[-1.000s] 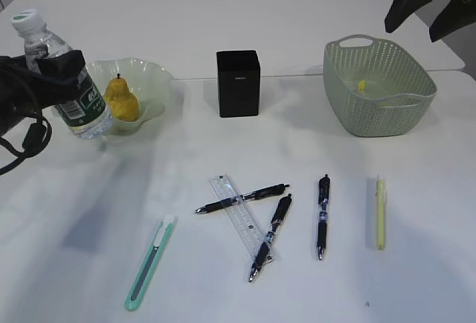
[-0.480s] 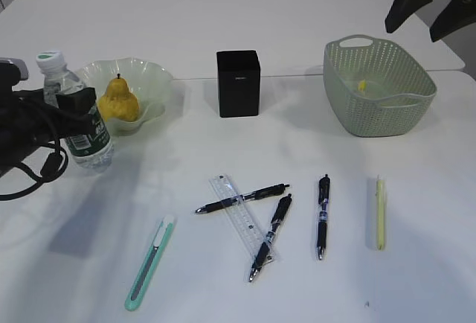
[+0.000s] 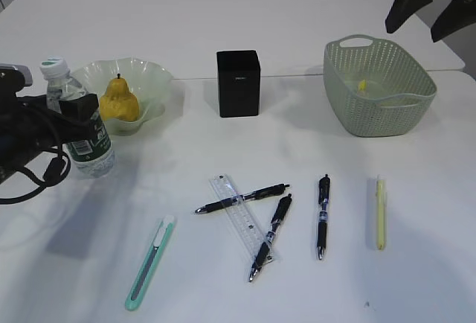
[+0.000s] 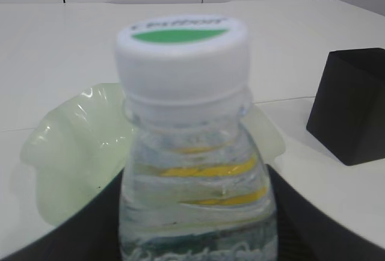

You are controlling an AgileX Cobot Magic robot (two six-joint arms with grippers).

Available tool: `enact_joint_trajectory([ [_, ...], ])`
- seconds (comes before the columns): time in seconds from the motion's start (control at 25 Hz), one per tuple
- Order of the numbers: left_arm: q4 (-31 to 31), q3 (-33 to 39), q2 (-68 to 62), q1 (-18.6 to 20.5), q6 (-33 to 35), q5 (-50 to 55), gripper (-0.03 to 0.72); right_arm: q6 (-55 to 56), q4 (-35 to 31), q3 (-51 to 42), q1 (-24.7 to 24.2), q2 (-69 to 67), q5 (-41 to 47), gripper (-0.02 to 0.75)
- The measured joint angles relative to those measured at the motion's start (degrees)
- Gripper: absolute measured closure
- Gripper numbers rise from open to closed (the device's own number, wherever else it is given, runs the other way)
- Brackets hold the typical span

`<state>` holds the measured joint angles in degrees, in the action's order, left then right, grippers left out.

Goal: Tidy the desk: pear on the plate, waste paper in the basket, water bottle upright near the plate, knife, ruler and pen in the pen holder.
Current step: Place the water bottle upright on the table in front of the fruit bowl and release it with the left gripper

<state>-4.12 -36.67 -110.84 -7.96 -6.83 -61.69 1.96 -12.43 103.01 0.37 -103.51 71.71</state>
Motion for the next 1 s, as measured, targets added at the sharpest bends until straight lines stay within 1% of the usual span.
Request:
enact_joint_trajectory([
  [0.8, 0.2, -0.2, -2.2, 0.0, 0.0, -0.7, 0.307, -0.1, 1.1, 0.0, 0.0, 0.0, 0.0, 0.2],
  [0.88, 0.3, -0.2, -2.2, 0.0, 0.0, -0.7, 0.286, -0.1, 1.1, 0.0, 0.0, 0.0, 0.0, 0.2],
  [1.0, 0.4, -0.2, -2.2, 0.0, -0.6, -0.7, 0.211, -0.1, 1.2, 0.0, 0.0, 0.0, 0.0, 0.2],
])
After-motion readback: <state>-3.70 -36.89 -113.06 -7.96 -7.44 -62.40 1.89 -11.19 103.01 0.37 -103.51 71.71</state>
